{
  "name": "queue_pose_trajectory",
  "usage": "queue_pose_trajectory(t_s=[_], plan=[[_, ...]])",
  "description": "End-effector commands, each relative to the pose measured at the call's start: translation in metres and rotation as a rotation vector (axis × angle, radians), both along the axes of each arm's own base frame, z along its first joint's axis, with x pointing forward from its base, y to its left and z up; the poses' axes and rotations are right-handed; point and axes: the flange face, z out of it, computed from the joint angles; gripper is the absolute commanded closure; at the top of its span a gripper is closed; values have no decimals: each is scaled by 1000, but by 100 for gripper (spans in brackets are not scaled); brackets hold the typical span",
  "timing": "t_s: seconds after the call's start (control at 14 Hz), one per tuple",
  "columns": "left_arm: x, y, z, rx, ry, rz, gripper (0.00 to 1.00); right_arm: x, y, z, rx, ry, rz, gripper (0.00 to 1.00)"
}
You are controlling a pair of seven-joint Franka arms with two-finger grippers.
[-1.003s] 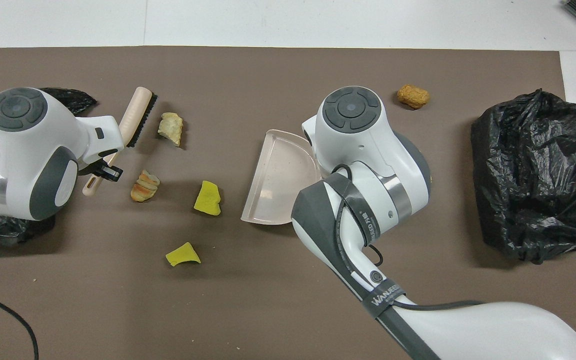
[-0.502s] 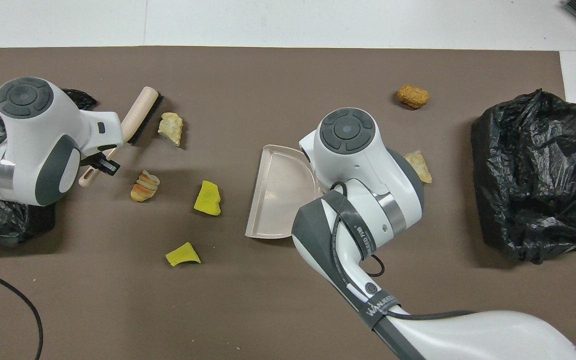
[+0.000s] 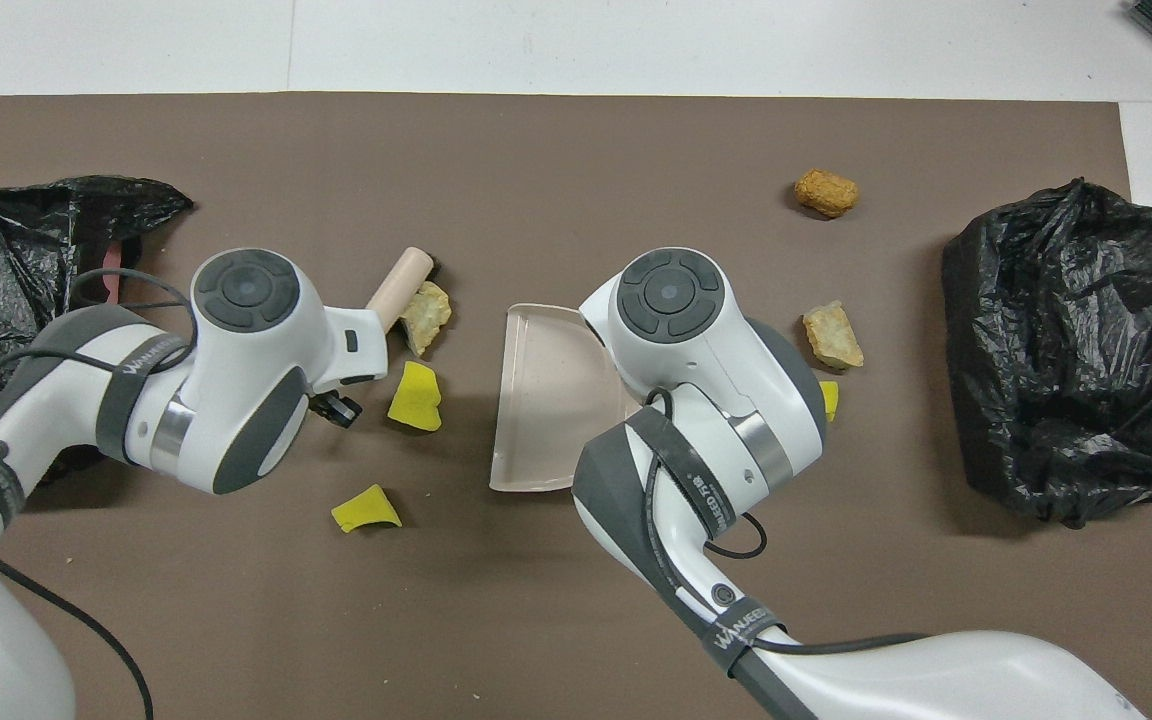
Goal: Sweep and dump trash in bin
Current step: 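Sweep bread and sponge into the dustpan with the left gripper's brush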
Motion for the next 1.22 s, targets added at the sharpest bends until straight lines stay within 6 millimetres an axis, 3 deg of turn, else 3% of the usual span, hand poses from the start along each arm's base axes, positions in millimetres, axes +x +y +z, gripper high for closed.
queue_pose_trajectory(t_s=[0.0,0.21,0.5,0.64,0.79,1.0,1.15], plan=[[-41,-35,2,-15,30,-17,100,-5,-4,1,-3,-14,28,100],[-74,-79,12,-43,131,21,100,-5,-4,2,-1,-18,27,100],[-66,-96,50,-171,205,241,100,-5,-4,2,-2,-17,27,100],[-64,-84,67,-165,189,274,100,-4,-5,2,-2,-17,24,100],[-56,-54,84,-151,174,337,100,-4,-5,2,-2,-18,21,100],[-44,16,108,-114,167,505,100,-4,-5,1,-3,-16,21,100],[-44,56,108,-13,160,549,100,-4,-5,1,-3,-16,21,100]])
